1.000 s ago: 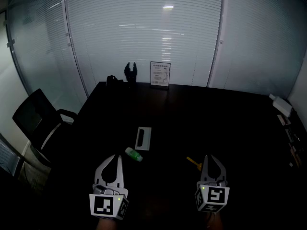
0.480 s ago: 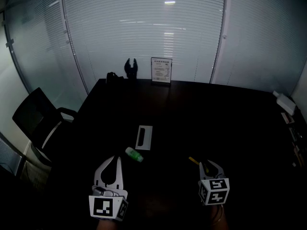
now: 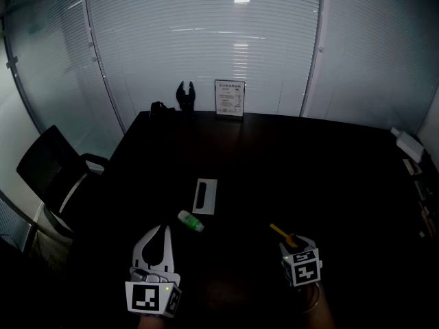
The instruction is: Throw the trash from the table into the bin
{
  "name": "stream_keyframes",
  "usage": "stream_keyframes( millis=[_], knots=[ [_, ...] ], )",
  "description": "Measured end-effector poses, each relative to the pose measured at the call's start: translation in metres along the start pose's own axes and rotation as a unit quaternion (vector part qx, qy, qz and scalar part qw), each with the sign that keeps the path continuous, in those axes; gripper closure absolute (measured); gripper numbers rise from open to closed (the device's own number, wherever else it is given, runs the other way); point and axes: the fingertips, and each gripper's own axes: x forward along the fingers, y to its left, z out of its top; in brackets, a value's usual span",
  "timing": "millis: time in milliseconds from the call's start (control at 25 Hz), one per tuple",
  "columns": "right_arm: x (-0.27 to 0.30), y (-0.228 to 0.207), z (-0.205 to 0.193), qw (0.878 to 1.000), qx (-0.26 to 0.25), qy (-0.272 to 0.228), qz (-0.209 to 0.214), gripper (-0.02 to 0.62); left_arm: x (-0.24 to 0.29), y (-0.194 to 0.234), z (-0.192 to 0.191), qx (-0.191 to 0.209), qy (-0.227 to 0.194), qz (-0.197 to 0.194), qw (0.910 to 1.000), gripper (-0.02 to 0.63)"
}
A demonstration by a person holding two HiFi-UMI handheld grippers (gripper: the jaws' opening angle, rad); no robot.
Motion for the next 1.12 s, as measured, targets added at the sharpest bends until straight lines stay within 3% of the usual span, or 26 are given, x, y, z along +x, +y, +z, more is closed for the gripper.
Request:
stream_keyframes(
  millis=[280, 520, 960, 1120],
  knots=[
    [0.025, -0.006, -0.024, 0.996, -0.053, 0.075, 0.006, 0.430, 0.003, 0.001, 0.003, -0.010, -0.007, 0.005, 0.9999, 0.609],
    [0.034, -0.010, -0.029, 0.992, -0.071, 0.102, 0.003, 0.431, 0.005, 0.001, 0.001, -0.006, -0.002, 0.003, 1.0000, 0.609],
    [0.040, -0.008, -0.038, 0.991, 0.003, 0.125, 0.041, 0.434, 0.005, 0.000, -0.006, 0.003, 0.010, -0.004, 0.9999, 0.609],
    [0.041, -0.007, -0.039, 0.990, 0.003, 0.131, 0.043, 0.473, 0.006, -0.001, 0.004, -0.005, -0.005, -0.004, 1.0000, 0.609]
  ],
)
